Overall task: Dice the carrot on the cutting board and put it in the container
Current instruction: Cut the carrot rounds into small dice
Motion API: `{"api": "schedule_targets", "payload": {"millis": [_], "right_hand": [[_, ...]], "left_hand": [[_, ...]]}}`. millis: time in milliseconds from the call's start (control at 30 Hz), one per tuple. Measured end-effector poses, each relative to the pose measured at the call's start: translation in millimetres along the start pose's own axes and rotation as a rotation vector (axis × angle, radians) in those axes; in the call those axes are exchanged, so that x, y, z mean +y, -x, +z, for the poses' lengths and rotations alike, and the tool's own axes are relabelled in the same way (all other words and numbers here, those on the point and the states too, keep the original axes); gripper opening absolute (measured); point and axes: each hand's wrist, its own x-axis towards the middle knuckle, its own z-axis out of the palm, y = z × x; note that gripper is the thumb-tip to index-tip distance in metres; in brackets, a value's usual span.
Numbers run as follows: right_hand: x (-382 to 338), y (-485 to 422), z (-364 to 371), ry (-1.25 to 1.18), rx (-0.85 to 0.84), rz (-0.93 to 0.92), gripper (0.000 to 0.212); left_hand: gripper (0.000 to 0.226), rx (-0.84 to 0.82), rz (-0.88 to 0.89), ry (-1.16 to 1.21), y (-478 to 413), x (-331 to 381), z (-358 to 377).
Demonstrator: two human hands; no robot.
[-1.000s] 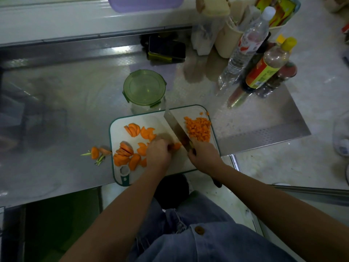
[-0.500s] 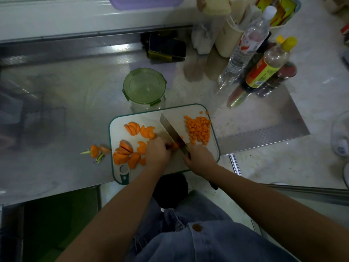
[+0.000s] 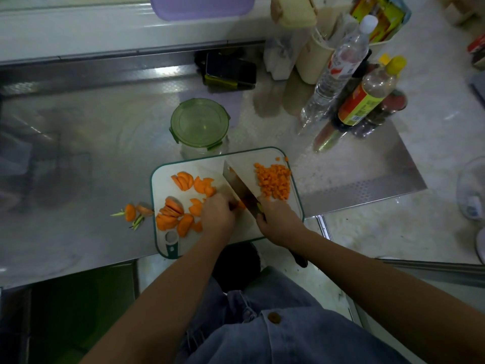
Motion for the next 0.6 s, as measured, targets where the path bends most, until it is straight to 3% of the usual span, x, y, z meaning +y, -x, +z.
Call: {"api": "schedule_targets", "payload": {"millis": [267, 600], "right_hand": [[-2, -2, 12, 0.027, -0.039, 0.072, 0.018], [0, -1, 5, -0.010, 0.089, 0.023, 0.018]], "left_hand": [[0.015, 0.009, 0.000, -0.039, 1, 0, 1], [0.025, -0.008, 0.029, -0.046, 5, 1, -4]]}}
